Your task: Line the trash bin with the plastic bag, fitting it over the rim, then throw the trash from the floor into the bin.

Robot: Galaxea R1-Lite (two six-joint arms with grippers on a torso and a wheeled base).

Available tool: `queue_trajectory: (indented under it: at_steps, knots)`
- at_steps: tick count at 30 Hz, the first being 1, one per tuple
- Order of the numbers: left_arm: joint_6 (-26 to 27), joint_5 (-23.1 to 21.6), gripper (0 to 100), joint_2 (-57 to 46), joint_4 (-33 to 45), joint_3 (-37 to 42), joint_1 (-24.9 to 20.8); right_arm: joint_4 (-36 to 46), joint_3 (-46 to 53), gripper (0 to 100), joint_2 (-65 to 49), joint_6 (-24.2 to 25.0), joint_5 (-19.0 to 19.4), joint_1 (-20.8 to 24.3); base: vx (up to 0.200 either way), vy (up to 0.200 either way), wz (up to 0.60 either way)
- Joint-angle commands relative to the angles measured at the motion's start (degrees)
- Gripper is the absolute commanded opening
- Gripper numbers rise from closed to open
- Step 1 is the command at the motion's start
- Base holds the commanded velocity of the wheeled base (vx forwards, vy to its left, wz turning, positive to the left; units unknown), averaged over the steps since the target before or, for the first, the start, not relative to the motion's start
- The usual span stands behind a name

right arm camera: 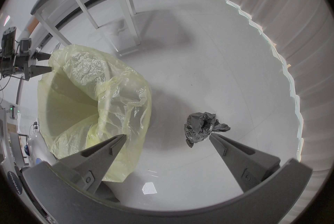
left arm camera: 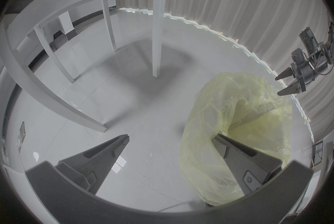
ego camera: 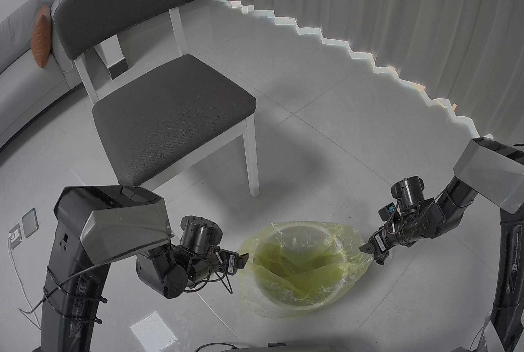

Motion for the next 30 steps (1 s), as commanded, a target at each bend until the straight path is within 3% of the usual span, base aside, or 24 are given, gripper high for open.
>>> queue_trajectory:
  at_steps: [1, 8, 17, 25, 30]
  knots:
    - [0.0, 0.0, 100, 0.7, 0.3, -1.2, 0.1, 0.5, -1.1, 100, 2.0, -0.9, -0.1, 0.1, 0.0, 0.0, 0.0]
    - [-0.1, 0.3, 100, 0.1, -0.5, -0.6, -0.8, 1.2, -3.8, 100, 6.7, -3.0, -2.8, 0.8, 0.0, 0.0, 0.0]
    - [-0.2, 0.5, 100, -1.7, -0.9, 0.2, -1.5, 1.4, -3.2, 100, 5.0, -2.5, -2.4, 0.6, 0.0, 0.0, 0.0]
    - [-0.7, 0.2, 100, -4.6, -0.9, 1.6, -1.3, 2.9, -2.0, 100, -3.5, -2.6, 0.2, -4.1, 0.0, 0.0, 0.0]
    - [-1.4, 0.4, 100, -5.2, -1.2, 1.8, -1.3, 3.6, -8.1, 100, -2.6, -2.3, 1.5, -7.6, 0.0, 0.0, 0.0]
